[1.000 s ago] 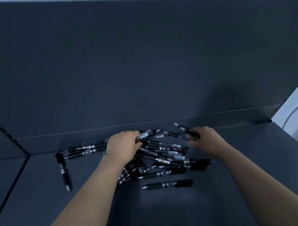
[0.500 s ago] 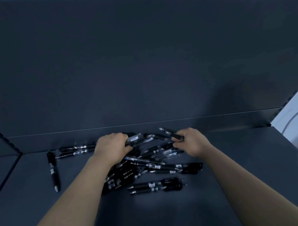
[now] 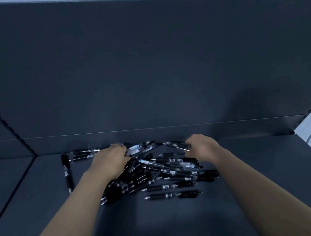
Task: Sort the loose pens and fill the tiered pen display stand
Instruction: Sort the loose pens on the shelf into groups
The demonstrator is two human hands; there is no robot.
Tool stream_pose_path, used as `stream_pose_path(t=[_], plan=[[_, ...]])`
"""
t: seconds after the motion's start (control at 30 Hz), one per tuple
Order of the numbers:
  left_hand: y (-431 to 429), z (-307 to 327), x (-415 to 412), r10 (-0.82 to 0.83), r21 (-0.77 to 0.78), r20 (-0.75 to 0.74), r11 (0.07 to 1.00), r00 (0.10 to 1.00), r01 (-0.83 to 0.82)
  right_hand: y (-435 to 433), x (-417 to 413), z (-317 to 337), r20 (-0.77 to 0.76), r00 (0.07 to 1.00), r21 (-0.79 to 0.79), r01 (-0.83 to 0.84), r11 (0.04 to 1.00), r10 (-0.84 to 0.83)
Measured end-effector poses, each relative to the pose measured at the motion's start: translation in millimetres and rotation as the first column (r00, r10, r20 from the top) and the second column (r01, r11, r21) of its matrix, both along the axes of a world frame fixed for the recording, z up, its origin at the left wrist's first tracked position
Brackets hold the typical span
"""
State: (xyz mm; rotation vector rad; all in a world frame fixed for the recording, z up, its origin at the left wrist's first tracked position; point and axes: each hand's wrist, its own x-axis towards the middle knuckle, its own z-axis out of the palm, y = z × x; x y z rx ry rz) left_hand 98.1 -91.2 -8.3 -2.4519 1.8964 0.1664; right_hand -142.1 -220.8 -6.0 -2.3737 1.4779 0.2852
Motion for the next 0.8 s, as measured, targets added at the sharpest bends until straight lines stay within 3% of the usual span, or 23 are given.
stream_pose_path(t=[0.17, 0.3, 0.43, 0.6, 0.8], plan=[[4.1, 4.4, 3.0, 0.044, -0.062, -0.113, 0.997, 0.993, -0.051, 2.0, -18.9, 5.2, 0.201, 0.979, 0.082, 0.008, 0.997, -0.024], [8.2, 6.4, 0.4, 0.062, -0.092, -0.294, 0.991, 0.954, -0.092, 18.1, -31.5, 13.5, 0.332, 0.941, 0.143, 0.02, 0.99, -0.067], [16.9, 3.6, -2.2, 0.046, -0.145, -0.448, 0.982, 0.893, -0.123, 32.8, -33.3, 10.9, 0.302, 0.953, 0.137, -0.012, 0.991, -0.03], [29.7, 4.0, -5.5, 0.043, -0.232, -0.487, 0.956, 0.872, -0.177, 41.5, -23.3, -6.7, 0.207, 0.978, 0.011, 0.017, 1.0, -0.019], [42.6, 3.4, -1.4, 0.085, -0.235, -0.48, 0.947, 0.873, -0.221, 43.5, -21.4, -3.5, 0.243, 0.97, 0.035, 0.021, 0.999, -0.029]])
